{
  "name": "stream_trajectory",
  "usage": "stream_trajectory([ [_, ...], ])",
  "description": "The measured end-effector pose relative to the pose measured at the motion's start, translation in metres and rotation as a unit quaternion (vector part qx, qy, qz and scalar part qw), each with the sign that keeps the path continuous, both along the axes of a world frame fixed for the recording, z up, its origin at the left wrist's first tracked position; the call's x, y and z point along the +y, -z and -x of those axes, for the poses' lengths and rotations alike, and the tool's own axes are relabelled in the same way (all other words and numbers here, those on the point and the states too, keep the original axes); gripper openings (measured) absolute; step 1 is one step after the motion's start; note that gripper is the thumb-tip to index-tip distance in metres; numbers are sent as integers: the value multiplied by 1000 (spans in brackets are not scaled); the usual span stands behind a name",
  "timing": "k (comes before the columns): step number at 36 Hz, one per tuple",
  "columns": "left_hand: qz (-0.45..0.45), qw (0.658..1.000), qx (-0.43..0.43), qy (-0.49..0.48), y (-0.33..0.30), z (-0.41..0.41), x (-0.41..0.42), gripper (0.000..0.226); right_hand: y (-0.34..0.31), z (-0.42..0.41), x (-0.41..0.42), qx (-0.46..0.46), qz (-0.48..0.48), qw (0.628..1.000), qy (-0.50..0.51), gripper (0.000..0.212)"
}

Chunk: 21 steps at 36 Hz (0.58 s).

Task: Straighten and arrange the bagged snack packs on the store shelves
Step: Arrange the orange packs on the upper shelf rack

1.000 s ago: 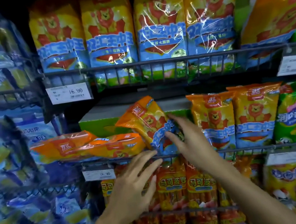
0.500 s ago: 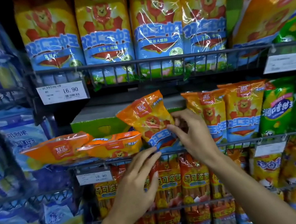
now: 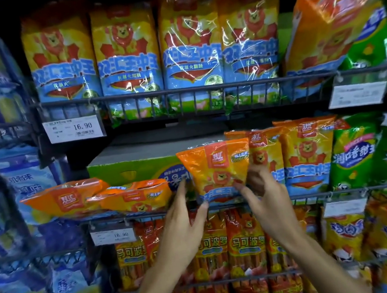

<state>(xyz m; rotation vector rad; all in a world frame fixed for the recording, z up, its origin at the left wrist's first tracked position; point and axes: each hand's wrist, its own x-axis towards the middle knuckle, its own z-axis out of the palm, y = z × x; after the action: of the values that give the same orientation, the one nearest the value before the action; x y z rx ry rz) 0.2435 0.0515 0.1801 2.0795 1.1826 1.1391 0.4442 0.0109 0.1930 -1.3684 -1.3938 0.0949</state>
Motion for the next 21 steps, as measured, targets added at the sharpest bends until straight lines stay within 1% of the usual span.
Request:
stream_trajectory([
  [2, -14, 1000, -14, 12, -8, -6, 7, 57, 1, -1, 0, -4, 0, 1000, 2, 50],
  [3, -22, 999, -22, 15, -11, -9, 10, 47, 1, -2, -1, -17, -1, 1000, 9, 50],
  [5, -22, 998, -52, 19, -13, -13, 11, 37, -1, -3, -3, -29, -9, 999, 22, 46],
  [7, -26, 996, -84, 16, -13, -16, 9, 38, -7, -3, -4, -24, -28, 999, 24, 36],
  [9, -35, 993, -111, 4, -15, -21, 7, 47, -14, -2, -6, -24, -52, 998, 25, 25],
  [11, -47, 990, -130, -17, -18, -23, 8, 51, -22, 1, -6, -22, -80, 996, 29, 26],
  [14, -73, 990, -113, -50, -22, -28, 13, 53, -27, 2, 0, 9, -108, 993, 48, 35],
  [18, -70, 993, -58, -71, -17, -34, 15, 59, -14, 1, 7, 53, -99, 993, 41, 38],
  [20, -73, 993, -36, -89, -11, -35, 18, 49, 2, 2, 9, 44, -93, 994, 35, 38],
  [21, -78, 992, -34, -96, -9, -35, 21, 42, 10, 2, 10, 23, -102, 994, 39, 37],
])
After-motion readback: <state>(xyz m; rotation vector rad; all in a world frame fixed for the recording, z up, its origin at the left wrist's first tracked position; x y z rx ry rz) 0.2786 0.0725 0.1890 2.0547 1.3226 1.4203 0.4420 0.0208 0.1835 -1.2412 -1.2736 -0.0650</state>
